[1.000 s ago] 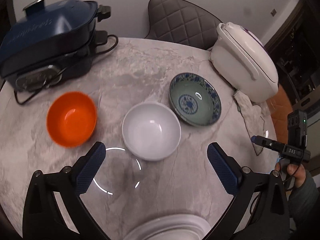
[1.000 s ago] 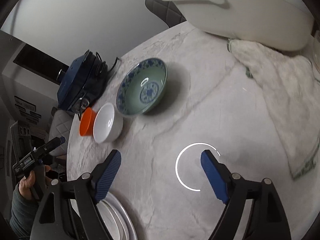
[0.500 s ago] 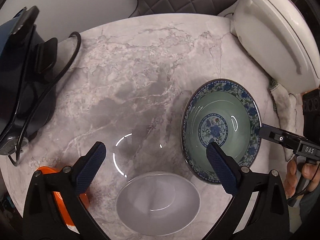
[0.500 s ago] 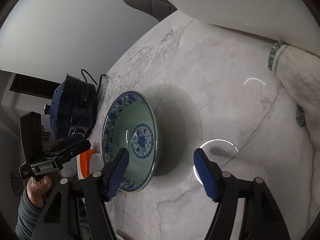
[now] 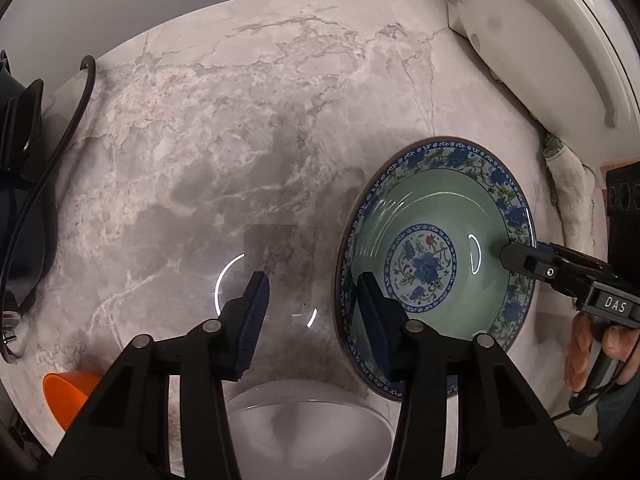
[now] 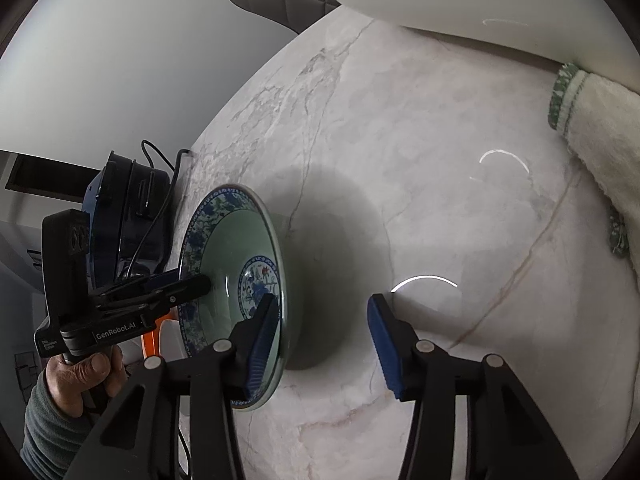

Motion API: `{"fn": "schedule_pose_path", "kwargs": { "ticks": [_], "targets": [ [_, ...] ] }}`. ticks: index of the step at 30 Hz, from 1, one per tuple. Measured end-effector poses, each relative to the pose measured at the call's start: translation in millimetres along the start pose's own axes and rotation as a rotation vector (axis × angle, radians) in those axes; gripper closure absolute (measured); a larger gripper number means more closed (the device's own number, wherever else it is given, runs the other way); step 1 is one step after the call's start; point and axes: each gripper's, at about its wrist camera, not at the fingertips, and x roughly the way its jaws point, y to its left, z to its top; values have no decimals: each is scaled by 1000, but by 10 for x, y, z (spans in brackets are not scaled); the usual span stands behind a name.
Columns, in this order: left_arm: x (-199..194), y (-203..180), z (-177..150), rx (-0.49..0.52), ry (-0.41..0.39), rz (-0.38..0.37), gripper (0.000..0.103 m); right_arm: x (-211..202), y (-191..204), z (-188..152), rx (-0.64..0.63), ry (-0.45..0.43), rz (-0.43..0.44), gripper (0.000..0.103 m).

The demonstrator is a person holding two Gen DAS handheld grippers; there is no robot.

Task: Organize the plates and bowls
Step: 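Grasp the green bowl rim with the left tool while the right tool grasps it, then carry the green floral bowl over the plate stack with both tools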

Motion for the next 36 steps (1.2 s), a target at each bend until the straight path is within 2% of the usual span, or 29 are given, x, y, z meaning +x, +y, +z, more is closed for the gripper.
{"fn": "schedule_pose_path", "kwargs": {
  "ticks": [5, 7, 9, 12, 18, 27, 36],
  "targets": [
    [56, -78, 14, 19, 11, -40, 82, 40, 39, 19, -12, 18, -19, 66],
    [55, -133, 19, 33, 12, -39, 88, 56, 83, 33, -14, 28, -9, 77],
    [60, -184, 29, 44, 13, -27, 89, 72, 164, 40, -36, 39, -15, 91],
    [73, -207, 52, 33, 17, -28, 89, 82, 241, 37, -64, 44, -62, 92],
    [-90, -189, -11, 10, 18, -37, 89, 42, 253, 24, -33, 67, -56, 93],
    [-546, -307, -21, 11, 10, -46, 89, -354, 455, 57, -37, 36, -57, 93],
    [-864, -561, -287, 25, 34, -91, 89, -743, 512, -68, -23, 27, -52, 93]
  ]
}}
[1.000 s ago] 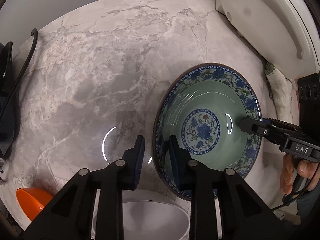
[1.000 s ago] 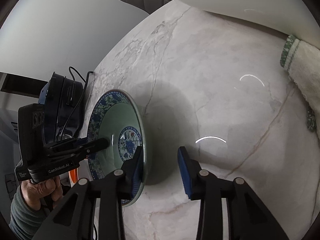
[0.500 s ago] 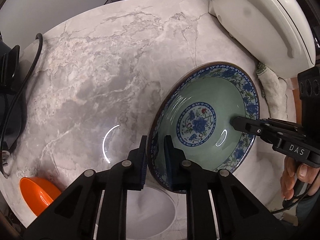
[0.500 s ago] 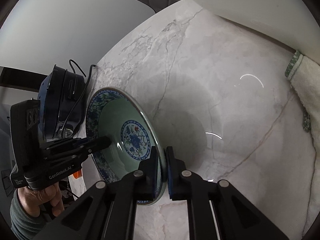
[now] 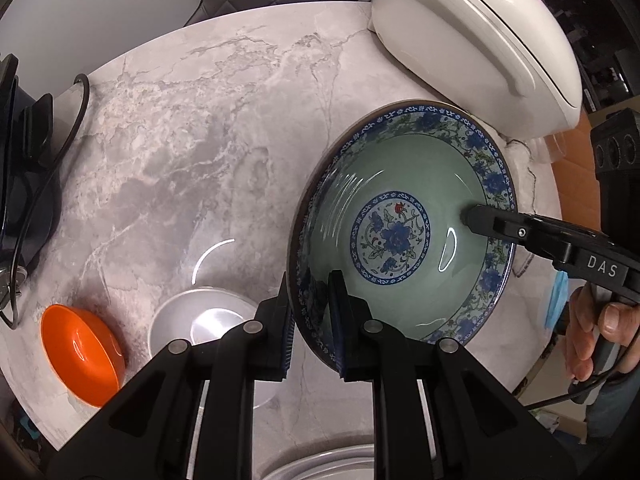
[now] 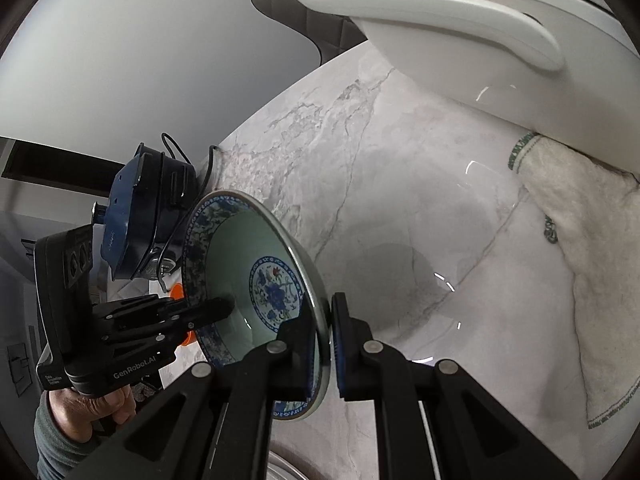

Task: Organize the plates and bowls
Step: 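Carry the green floral bowl over the plate stack with both tools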

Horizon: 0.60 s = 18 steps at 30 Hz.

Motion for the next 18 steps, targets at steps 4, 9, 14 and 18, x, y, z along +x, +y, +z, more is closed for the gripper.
{"fn": "schedule_pose_path", "kwargs": {
  "ticks": [4, 9, 14, 18],
  "targets": [
    [46, -101, -106, -13, 19, -13, 89, -57, -18, -78, -1, 7, -17, 93],
    [111, -119, -239, -36, 51, -33, 89, -40, -65, -141, 12, 29, -18, 93],
    [138, -166, -367, -36, 69, -26, 89, -13, -84, -239, 7, 55, -26, 93],
    [144, -225, -455, -28, 75, -19, 89, -27, -102, -343, 7, 69, -32, 93]
  ]
}}
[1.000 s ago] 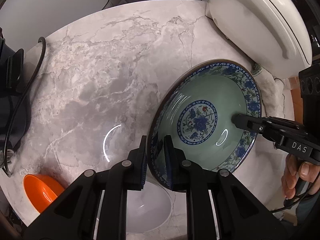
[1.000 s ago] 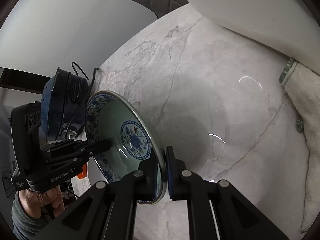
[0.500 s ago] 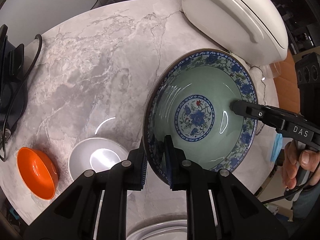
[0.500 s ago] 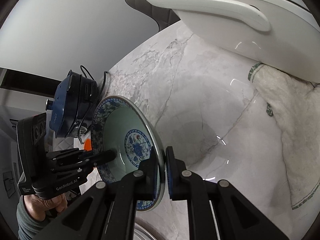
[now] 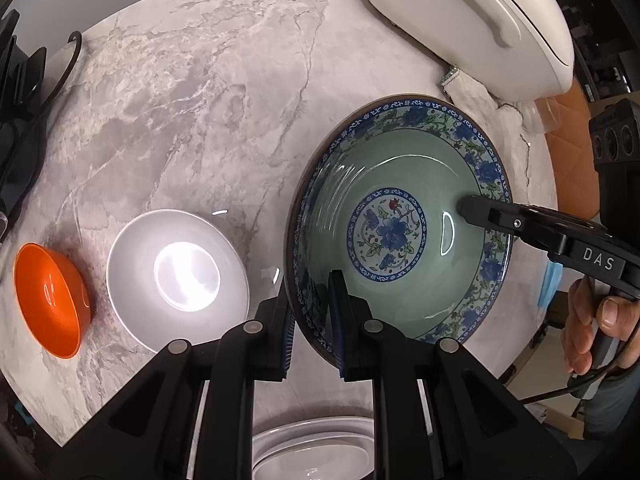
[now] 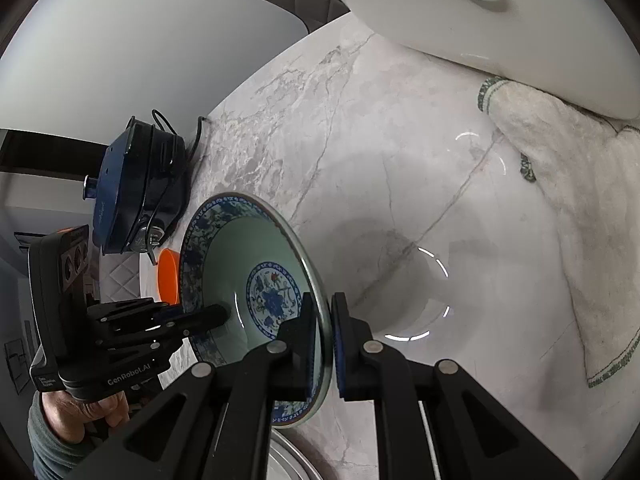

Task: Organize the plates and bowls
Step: 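Carry the green floral bowl over the plate stack with both tools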

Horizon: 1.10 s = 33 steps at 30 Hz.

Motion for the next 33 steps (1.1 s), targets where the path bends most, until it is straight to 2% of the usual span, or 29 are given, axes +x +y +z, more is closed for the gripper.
{"fn": "schedule_pose_path", "kwargs": {
  "ticks": [15, 33],
  "targets": [
    [79, -482, -520, 81, 50, -16, 89, -264, -220, -594, 42, 24, -25, 93],
    [562, -1192, -1168, 200, 145, -51, 89, -465, -835, -1494, 193, 35, -55, 93]
  ]
}}
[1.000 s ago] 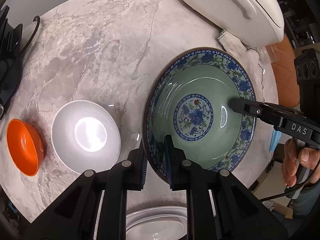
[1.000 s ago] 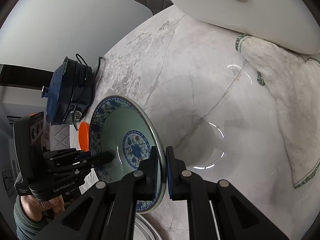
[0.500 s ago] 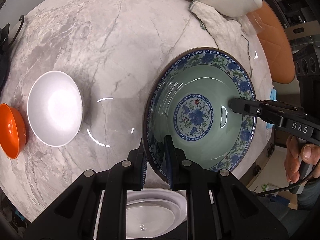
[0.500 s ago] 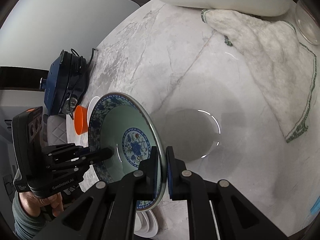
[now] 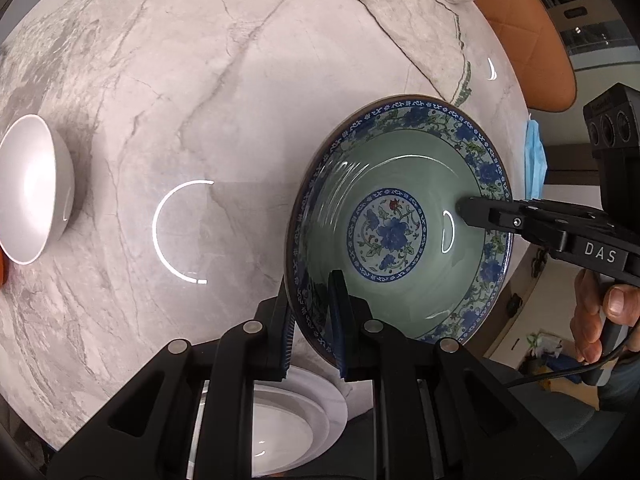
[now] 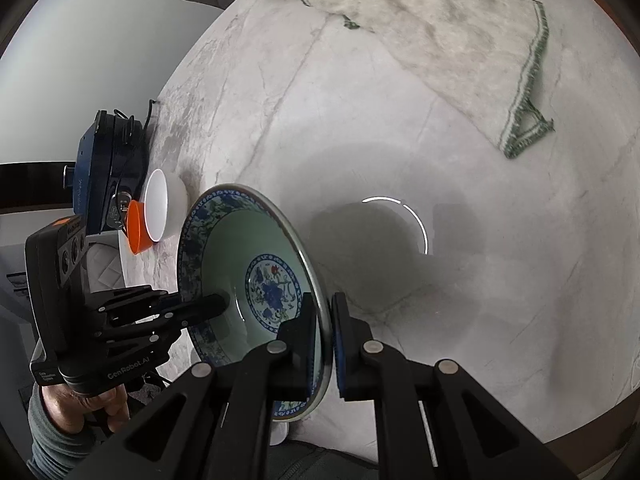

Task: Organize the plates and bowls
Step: 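Carry the green floral bowl over the plate stack with both tools, then lower the green bowl onto the plate stack and open both tools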

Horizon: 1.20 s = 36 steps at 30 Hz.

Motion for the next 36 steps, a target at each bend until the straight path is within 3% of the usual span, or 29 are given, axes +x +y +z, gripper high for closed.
{"fn": "schedule_pose_path", "kwargs": {
  "ticks": [9, 25, 30, 31, 33, 35, 36],
  "targets": [
    [418, -246, -95, 26, 13, 11, 88, 77, -422, -173, 65, 2, -7, 93],
    [791, -159, -30, -12, -6, 26, 88, 286, -617, -193, 57, 8, 17, 93],
    [772, -156, 13, -26, -36, 30, 87, 297, -600, -180, 41, 9, 23, 88],
    [728, -150, -4, -26, -48, 30, 85, 288, -589, -185, 36, 4, 24, 86],
    [597, -93, -82, -32, -79, 35, 71, 246, -565, -205, 25, -8, 25, 71],
    [447, -43, -168, -45, -121, 29, 39, 169, -560, -224, 19, -30, 37, 58],
    [343, -25, -223, -50, -151, 10, 37, 118, -565, -233, 21, -42, 42, 53]
  ]
}}
